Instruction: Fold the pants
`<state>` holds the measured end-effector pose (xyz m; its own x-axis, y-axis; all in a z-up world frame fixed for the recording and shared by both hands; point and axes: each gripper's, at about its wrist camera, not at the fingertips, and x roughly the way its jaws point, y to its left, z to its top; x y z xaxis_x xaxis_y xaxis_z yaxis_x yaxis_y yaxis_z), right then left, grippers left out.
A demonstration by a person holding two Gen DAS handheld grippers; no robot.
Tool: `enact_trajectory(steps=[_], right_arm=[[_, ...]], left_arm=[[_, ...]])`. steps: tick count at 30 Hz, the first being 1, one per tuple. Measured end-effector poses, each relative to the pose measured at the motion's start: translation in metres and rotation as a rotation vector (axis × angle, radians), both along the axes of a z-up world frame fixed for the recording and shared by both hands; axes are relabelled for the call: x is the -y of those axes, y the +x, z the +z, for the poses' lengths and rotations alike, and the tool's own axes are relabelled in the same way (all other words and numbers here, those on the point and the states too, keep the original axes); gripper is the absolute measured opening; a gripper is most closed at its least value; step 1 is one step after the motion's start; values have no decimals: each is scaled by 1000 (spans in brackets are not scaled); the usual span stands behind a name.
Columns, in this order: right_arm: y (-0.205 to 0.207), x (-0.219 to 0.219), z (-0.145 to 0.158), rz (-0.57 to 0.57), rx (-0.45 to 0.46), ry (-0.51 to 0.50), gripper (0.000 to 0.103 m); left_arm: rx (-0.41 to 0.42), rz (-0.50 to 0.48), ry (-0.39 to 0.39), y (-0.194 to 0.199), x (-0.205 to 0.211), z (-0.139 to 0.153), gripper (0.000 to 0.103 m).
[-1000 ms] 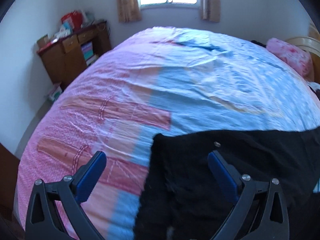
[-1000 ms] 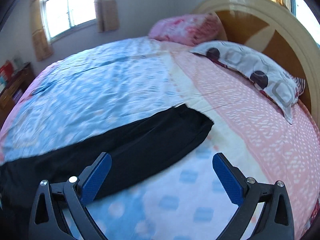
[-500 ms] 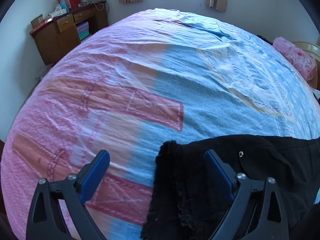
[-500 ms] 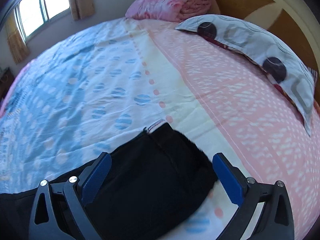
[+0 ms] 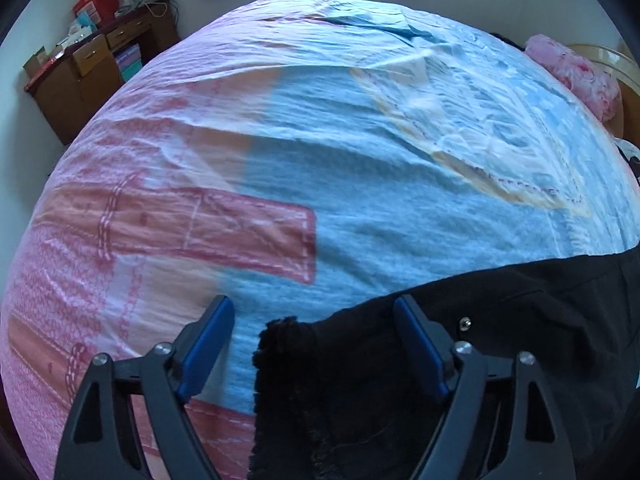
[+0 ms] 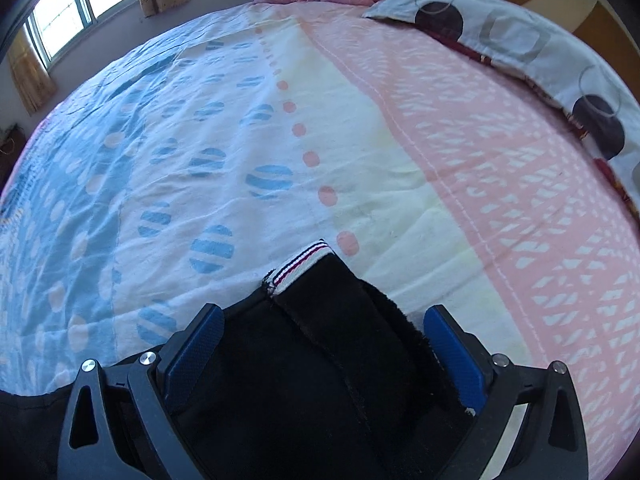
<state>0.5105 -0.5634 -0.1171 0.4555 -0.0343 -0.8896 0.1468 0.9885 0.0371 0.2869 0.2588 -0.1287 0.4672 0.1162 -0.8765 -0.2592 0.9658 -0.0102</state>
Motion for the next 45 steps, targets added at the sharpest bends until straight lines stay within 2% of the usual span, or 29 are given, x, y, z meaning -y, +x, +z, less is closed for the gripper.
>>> enact_trajectory(steps=[2, 7, 9, 11, 12, 13, 14, 16, 20, 26, 30, 33, 36, 39, 43, 45], right_arm=[[2, -2, 2, 38, -9, 35, 80], [8, -1, 3, 70, -37, 53, 76], [9, 3, 3, 71, -33, 67, 69], [9, 7, 4, 67, -31, 67, 51], [9, 8, 5, 70, -30, 74, 45], [7, 10, 7, 76, -29, 90, 25], [6, 11, 9, 77, -32, 97, 13], [-1, 13, 15, 76, -24, 105, 11], [-26, 7, 36, 90, 18, 93, 9], [-88, 10, 91, 116, 154, 116, 9], [-156, 24, 135, 157, 308, 175, 9], [-211, 40, 152, 165, 380, 208, 9], [-267, 57, 160, 187, 441, 212, 9], [-320, 72, 155, 204, 475, 209, 9], [-377, 90, 130, 190, 458, 240, 9], [-397, 94, 117, 182, 442, 250, 9]], left_arm=[[6, -11, -15, -2, 0, 0, 77], [7, -7, -4, -4, 3, -1, 76], [10, -7, -15, -4, 3, -1, 63], [23, -26, -36, -4, 7, 3, 40], [27, -49, -45, -4, 10, 4, 32], [31, -65, -56, -3, 13, 4, 24], [33, -67, -45, -3, 17, 6, 23], [41, -73, -34, -3, 20, 8, 22], [128, -61, -66, -19, 15, 29, 22], [265, -83, -102, -54, 15, 74, 22], [360, -90, -135, -82, 14, 95, 22], [437, -95, -177, -114, 9, 104, 22], [495, -97, -208, -145, 7, 102, 22], [540, -95, -258, -180, 3, 95, 22], [575, -131, -280, -223, 8, 78, 22], [562, -153, -284, -240, 12, 65, 22]])
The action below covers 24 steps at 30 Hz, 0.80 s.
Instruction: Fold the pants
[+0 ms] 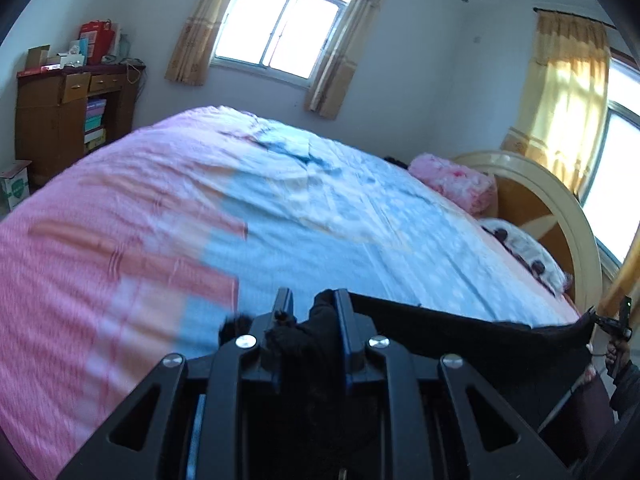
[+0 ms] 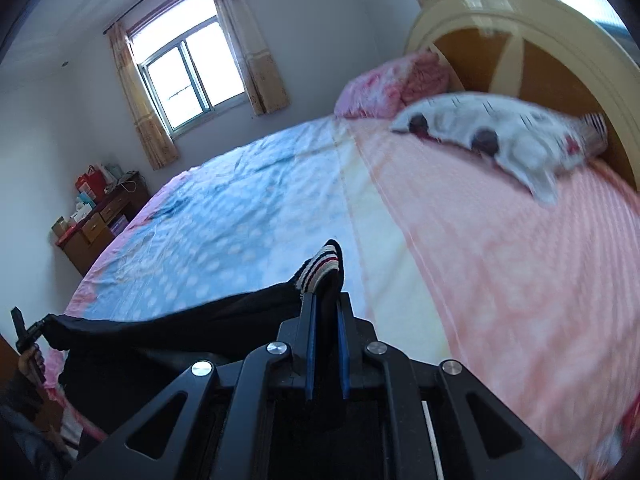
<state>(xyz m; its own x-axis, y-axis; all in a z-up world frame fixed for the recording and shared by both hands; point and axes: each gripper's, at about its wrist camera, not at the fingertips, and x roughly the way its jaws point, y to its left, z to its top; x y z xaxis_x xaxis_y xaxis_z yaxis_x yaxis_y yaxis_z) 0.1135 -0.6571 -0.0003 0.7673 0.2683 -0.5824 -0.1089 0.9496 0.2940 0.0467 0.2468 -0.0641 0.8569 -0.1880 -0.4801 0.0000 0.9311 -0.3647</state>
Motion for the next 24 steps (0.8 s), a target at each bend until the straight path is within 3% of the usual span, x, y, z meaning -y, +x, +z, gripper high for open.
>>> enact_trajectory(steps=[4, 6, 7, 10, 13, 15, 17, 18, 21, 24], right_arm=[[-30, 4, -31, -29, -68, -6, 10], [-40, 7, -42, -34, -99, 12, 10], [-47, 8, -47, -35, -113, 8, 10], [-65, 8, -46, -54, -123, -13, 19], [-85, 6, -34, -78, -125, -65, 20], [-99, 5, -24, -68, -129, -80, 21], [-111, -1, -15, -45, -138, -106, 41], [-119, -9, -8, -23, -142, -131, 44], [-131, -26, 8, -1, -123, -153, 45], [-129, -57, 21, 41, -95, -66, 45]], left_arm=[[-24, -22, 17, -25, 6, -24, 24], [-35, -21, 16, -32, 6, -32, 30], [-42, -25, 21, -35, 6, -36, 38], [-31, -38, 48, -50, 9, -36, 48], [-27, -11, 102, -62, 7, -35, 83], [-42, -15, 109, -64, 3, -39, 84], [-68, -19, 108, -66, 0, -44, 84], [-72, -18, 109, -68, -2, -45, 84], [-70, -14, 84, -75, -5, -48, 84], [-76, -10, 37, -82, -6, -50, 84]])
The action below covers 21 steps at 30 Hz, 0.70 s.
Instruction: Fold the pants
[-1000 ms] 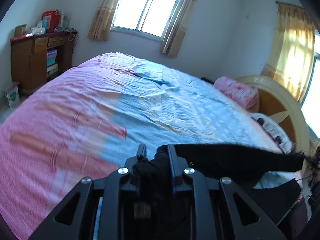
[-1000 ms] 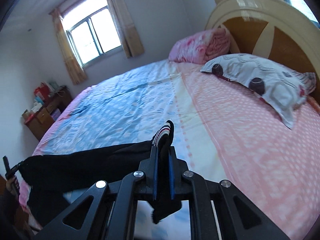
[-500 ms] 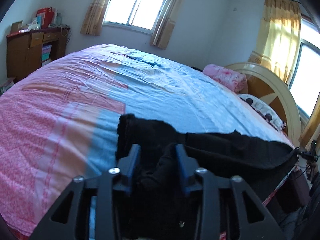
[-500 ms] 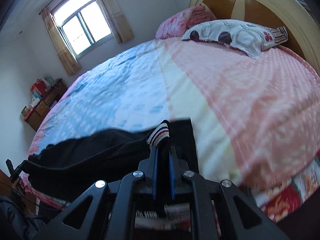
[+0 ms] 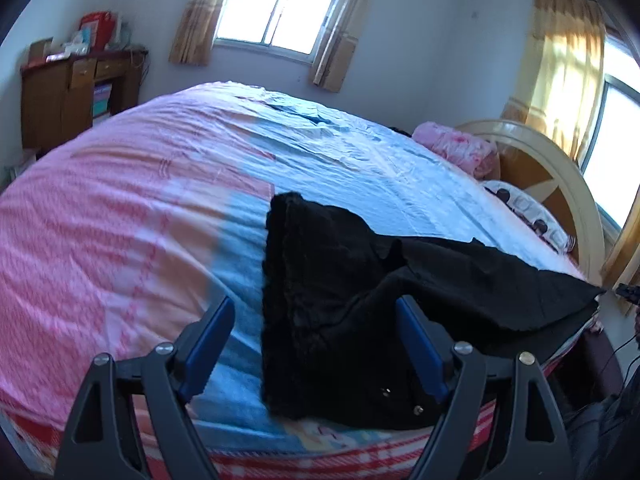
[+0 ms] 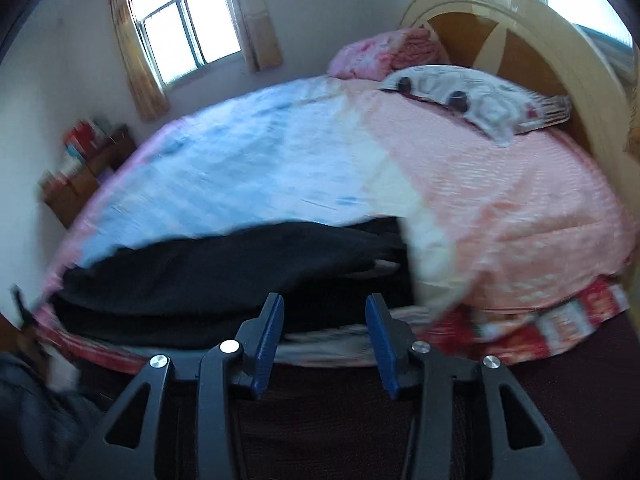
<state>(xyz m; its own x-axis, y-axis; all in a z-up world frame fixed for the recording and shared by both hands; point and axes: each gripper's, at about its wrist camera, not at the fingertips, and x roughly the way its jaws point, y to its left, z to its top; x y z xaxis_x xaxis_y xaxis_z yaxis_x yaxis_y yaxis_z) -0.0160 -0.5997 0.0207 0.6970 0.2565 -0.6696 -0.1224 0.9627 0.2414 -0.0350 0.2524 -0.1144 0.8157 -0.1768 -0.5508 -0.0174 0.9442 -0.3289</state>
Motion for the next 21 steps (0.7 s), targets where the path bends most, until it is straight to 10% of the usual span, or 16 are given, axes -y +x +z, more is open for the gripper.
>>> enact_trajectory(steps=[6, 12, 21], right_arm=[[37, -173, -42, 280, -3, -250, 45], [46, -314, -105, 589, -11, -388, 45], [39, -385, -142, 732, 74, -580, 45]], left_arm=[[-49, 7, 105, -13, 14, -3, 85], [1, -24, 39, -21, 27, 9, 85], [-74, -56, 34, 17, 38, -4, 69]])
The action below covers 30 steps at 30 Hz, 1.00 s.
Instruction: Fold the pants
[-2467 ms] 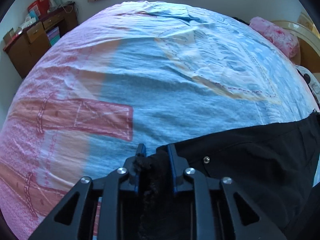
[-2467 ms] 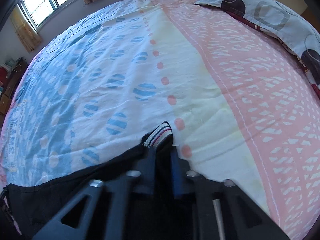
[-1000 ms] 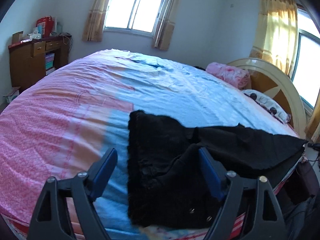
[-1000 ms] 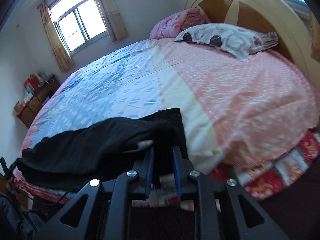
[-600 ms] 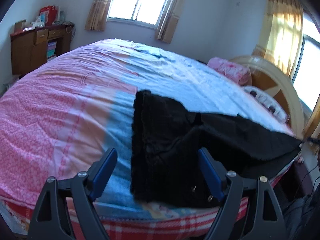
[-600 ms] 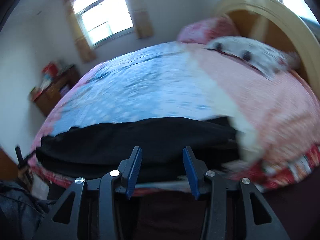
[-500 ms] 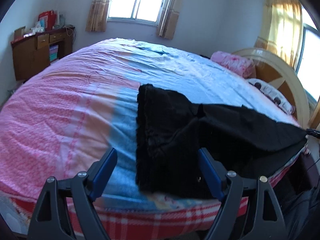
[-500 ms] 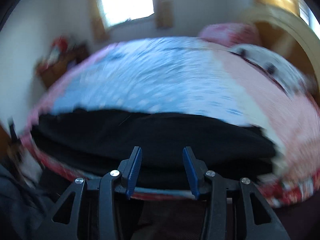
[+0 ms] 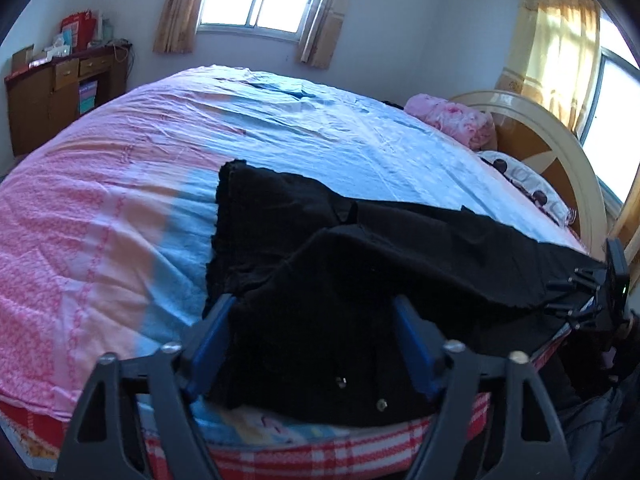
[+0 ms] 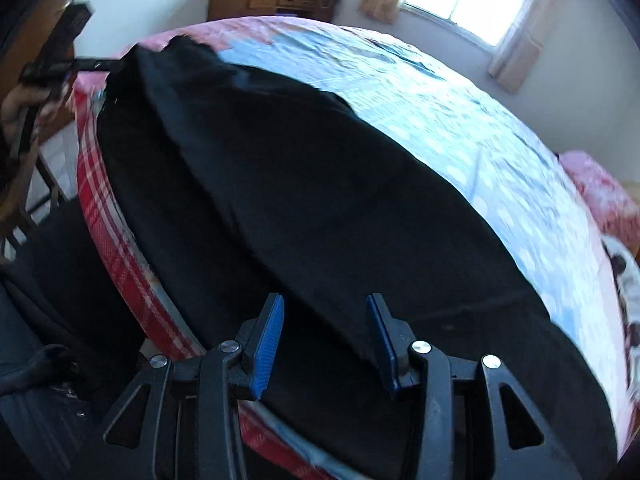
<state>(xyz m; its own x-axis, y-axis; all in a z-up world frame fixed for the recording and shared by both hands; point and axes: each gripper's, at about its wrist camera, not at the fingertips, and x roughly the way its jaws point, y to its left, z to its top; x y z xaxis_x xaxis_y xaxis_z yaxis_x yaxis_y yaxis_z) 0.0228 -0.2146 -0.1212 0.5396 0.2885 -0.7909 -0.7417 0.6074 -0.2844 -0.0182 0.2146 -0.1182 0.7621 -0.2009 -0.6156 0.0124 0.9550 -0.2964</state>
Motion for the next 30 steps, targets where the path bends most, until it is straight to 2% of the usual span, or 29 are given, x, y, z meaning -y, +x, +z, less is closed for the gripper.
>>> enact_trajectory(steps=[2, 6, 7, 8, 10, 12, 16, 18, 21, 25, 28, 30], right_arm=[[0, -2, -3, 3, 14, -19, 45], [3, -4, -9, 7, 19, -44, 44], [4, -4, -9, 12, 9, -41, 36], [6, -5, -10, 19, -10, -37, 20], [9, -9, -11, 31, -33, -41, 14], [7, -12, -9, 45, -27, -47, 7], [7, -2, 16, 29, -40, 25, 6], [-2, 5, 31, 43, -39, 63, 6], [-16, 15, 32, 96, -100, 81, 6], [-21, 15, -6, 89, -152, -3, 6], [-20, 14, -18, 86, -197, -3, 3], [-21, 14, -15, 100, -213, 12, 2]], left_arm=[[6, 0, -31, 4, -6, 2, 55], [37, -10, -56, 7, -11, 10, 38], [43, -23, -53, 8, -10, 12, 34], [44, -35, -37, 10, -7, 14, 30], [67, -58, -9, 12, -2, 20, 25], [91, -66, -6, 14, -1, 27, 24], [202, -114, 76, -2, -7, 58, 24], [243, -166, 117, -16, -7, 62, 24], [192, -207, 104, -25, -11, 44, 24], [78, -195, 103, -34, -13, -6, 24], [75, -175, 61, -39, -17, -17, 24], [88, -175, 67, -40, -15, -12, 24]])
